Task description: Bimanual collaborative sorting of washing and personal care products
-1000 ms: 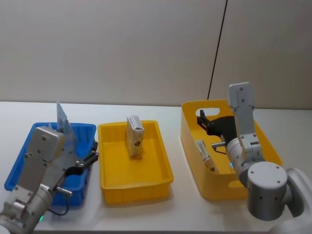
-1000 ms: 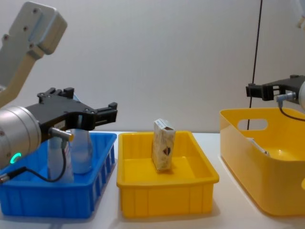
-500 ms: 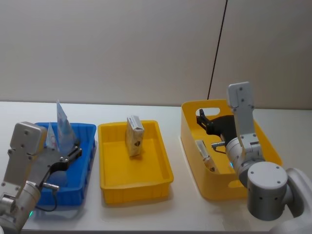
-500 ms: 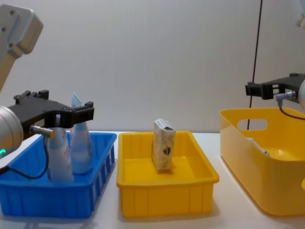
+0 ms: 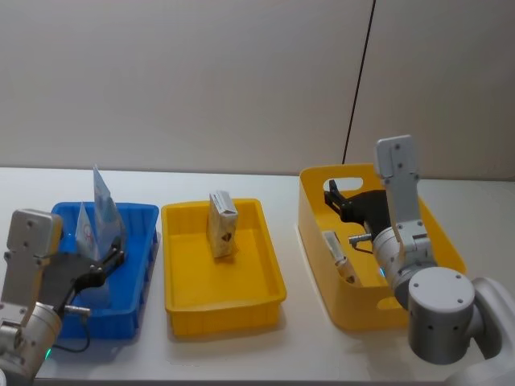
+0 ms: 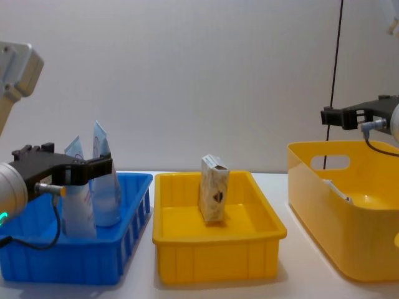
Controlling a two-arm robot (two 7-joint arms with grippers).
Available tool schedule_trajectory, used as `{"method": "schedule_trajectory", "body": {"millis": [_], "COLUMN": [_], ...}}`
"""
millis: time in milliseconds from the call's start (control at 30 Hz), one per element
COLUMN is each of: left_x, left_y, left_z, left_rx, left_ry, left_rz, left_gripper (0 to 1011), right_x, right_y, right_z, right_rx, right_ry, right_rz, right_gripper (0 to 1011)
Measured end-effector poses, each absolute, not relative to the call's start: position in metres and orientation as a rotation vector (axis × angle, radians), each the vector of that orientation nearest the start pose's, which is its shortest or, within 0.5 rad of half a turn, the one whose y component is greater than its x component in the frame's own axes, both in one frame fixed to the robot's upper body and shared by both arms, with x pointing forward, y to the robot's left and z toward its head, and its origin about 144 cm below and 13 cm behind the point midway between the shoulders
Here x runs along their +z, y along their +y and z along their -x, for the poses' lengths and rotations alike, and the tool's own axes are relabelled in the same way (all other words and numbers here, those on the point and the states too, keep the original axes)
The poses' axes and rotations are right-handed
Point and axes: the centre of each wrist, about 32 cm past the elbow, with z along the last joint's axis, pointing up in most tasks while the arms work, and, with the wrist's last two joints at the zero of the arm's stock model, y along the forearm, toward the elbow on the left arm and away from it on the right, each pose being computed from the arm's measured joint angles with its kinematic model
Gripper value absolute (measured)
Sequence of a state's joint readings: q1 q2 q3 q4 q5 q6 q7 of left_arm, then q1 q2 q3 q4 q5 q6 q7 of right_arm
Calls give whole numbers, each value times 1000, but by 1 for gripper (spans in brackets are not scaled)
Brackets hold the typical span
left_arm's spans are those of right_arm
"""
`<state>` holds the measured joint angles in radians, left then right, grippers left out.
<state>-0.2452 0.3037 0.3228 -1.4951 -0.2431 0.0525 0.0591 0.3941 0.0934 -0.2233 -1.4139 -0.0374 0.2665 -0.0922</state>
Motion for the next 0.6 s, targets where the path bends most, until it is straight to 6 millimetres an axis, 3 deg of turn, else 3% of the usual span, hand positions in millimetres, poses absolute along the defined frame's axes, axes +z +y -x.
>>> {"method": "schedule_trajectory", "body": {"millis": [600], "left_x": [1163], "left_y": [231], "left_z": [-536], "left_rx": [1372], "left_ry": [-53], "left_rz": [-56], "left_gripper": [1001], "right_x": [1233], "right_y": [-189], "right_z": [-558], "right_rx": [-1498], "right_ry": [-145], "right_rz": [184], "right_gripper": [1004]}}
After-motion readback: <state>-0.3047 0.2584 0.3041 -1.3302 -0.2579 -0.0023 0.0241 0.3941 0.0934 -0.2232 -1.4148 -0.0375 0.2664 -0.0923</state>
